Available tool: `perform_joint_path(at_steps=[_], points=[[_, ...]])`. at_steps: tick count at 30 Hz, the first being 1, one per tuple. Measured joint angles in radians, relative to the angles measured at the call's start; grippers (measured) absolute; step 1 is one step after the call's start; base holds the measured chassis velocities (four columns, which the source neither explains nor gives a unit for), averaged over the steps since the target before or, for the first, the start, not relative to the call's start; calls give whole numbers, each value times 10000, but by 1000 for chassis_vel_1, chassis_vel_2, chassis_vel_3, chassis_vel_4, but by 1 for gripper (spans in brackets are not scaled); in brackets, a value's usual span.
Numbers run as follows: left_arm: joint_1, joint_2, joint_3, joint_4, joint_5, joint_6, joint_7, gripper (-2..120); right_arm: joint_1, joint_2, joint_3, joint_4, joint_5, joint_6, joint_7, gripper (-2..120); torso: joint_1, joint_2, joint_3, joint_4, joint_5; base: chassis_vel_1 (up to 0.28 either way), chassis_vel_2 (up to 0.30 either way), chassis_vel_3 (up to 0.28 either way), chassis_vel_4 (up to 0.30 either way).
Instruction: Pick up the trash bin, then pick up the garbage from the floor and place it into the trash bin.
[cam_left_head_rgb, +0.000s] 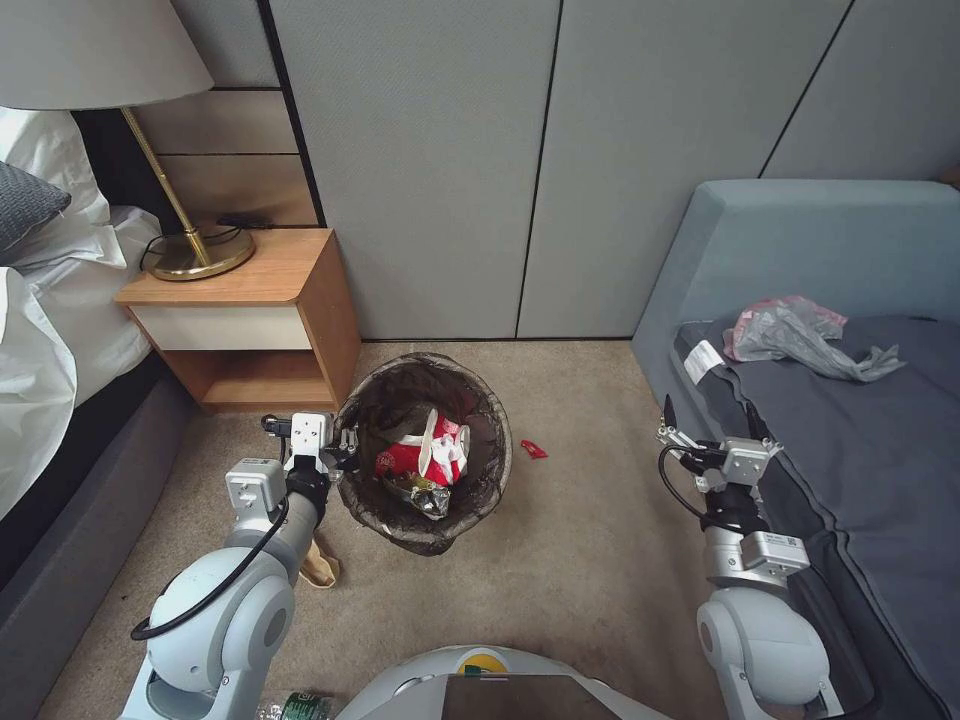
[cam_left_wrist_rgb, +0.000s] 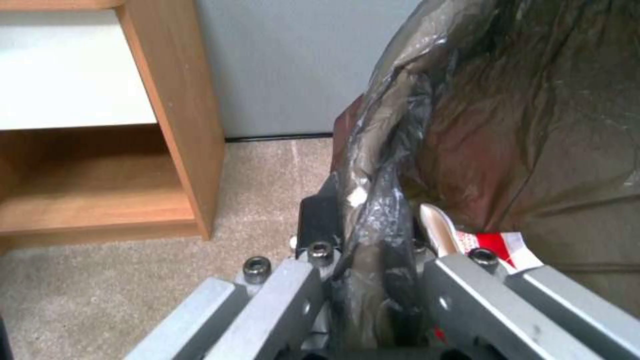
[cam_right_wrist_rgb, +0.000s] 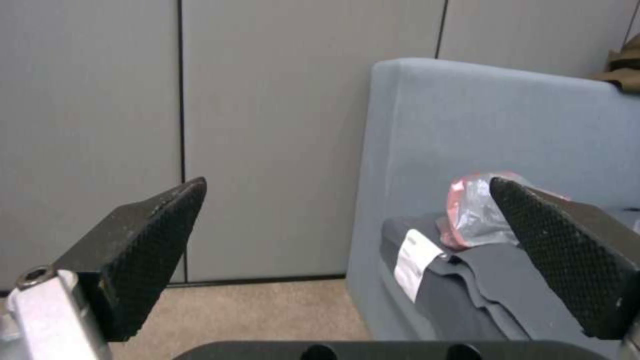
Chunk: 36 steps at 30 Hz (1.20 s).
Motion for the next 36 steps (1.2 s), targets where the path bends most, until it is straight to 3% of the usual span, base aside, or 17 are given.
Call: perform_joint_path(at_steps=[10, 31, 36], points=[[7, -72, 0, -61, 66, 15, 34, 0, 50, -69, -97, -19, -51, -67, 4, 100, -1, 0, -1, -2, 0, -16, 23, 25, -29], [-7, -84, -43, -27, 81, -24, 76, 0, -8, -64, -297, 3, -457, -44, -103, 100, 1, -1, 1, -3, -1, -143, 140, 140, -144], [-15, -66, -15, -10, 96, -28, 87, 0, 154, -428, -381, 80, -348, -423, 57, 100, 1, -1, 1, -1, 1, -53, 27, 42, -31]])
